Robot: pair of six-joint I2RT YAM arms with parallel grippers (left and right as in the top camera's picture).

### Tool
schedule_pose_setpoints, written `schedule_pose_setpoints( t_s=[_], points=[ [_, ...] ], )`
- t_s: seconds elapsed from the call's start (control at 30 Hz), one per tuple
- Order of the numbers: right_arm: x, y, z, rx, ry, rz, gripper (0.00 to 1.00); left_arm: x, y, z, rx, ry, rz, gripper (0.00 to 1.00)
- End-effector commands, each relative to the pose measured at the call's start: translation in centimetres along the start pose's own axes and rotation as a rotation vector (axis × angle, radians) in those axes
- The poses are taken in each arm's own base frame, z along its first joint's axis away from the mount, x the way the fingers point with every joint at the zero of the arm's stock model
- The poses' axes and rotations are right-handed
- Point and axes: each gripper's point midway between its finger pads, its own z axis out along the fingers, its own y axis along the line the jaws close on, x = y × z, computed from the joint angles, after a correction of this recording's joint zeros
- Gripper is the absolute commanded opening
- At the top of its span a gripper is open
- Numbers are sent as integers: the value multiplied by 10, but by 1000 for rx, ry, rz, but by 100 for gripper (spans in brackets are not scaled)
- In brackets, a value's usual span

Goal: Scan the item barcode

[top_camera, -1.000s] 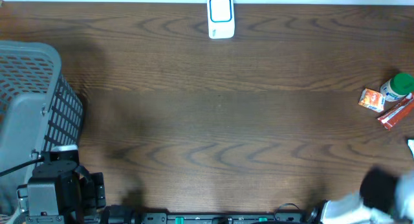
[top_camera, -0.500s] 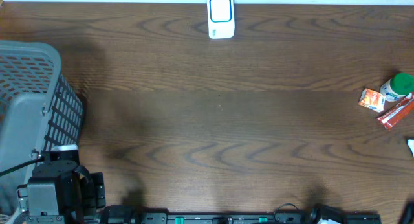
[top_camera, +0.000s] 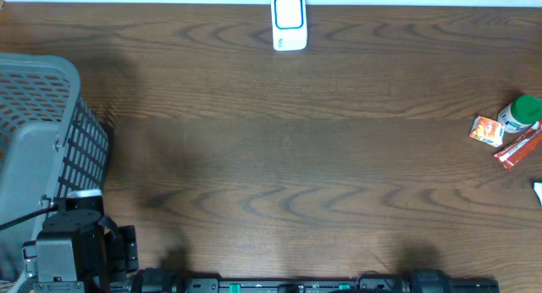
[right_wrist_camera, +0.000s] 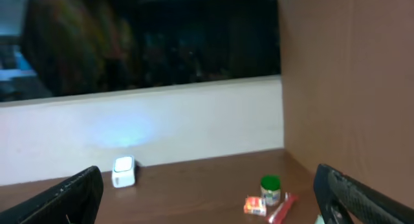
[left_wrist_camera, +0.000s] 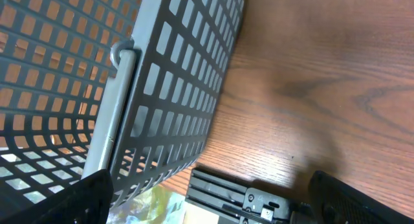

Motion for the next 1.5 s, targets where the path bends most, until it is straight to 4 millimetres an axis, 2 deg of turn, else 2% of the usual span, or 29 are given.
schedule_pose_setpoints(
  t_s=[0.0, 0.13, 0.23, 0.37, 0.47, 0.57, 0.7, 0.87, 0.97, 1.1, 1.17, 1.2, 1.33, 1.47],
  points=[
    [5, -4, 7, -94, 22, -65, 99, 0, 1, -1, -1, -4, -3, 96],
    [13, 10, 16, -219, 50, -235, 99, 0, 1, -1, -1, -4, -3, 96],
    [26, 14, 31, -222, 123, -247, 99, 0, 1, -1, -1, -4, -3, 96],
    [57, 21, 61, -260, 277, -208, 99, 0, 1, -1, -1, -4, -3, 96],
    [69, 27, 81, -263, 326, -219, 99, 0, 1, -1, -1, -4, -3, 96],
    [67, 36, 103, -271, 250, -230, 99, 0, 1, -1, -1, -4, -3, 96],
    [68, 47, 122, -291, 77, -197, 99, 0, 1, -1, -1, -4, -3, 96],
    [93, 61, 159, -281, -62, -169, 99, 0, 1, -1, -1, -4, -3, 96],
    [119, 70, 191, -257, -56, -179, 99, 0, 1, -1, -1, -4, -3, 96],
    [167, 86, 229, -288, -33, -191, 99, 0, 1, -1, -1, -4, -3, 96],
    [197, 90, 245, -295, 4, -196, 99, 0, 1, -1, 0, -4, -3, 96],
    [226, 92, 255, -296, 50, -202, 99, 0, 1, -1, -1, -4, -3, 96],
    [282, 91, 272, -291, 117, -211, 99, 0, 1, -1, 0, -4, -3, 96],
    [314, 86, 283, -264, 118, -207, 99, 0, 1, -1, -1, -4, -3, 96]
  ],
)
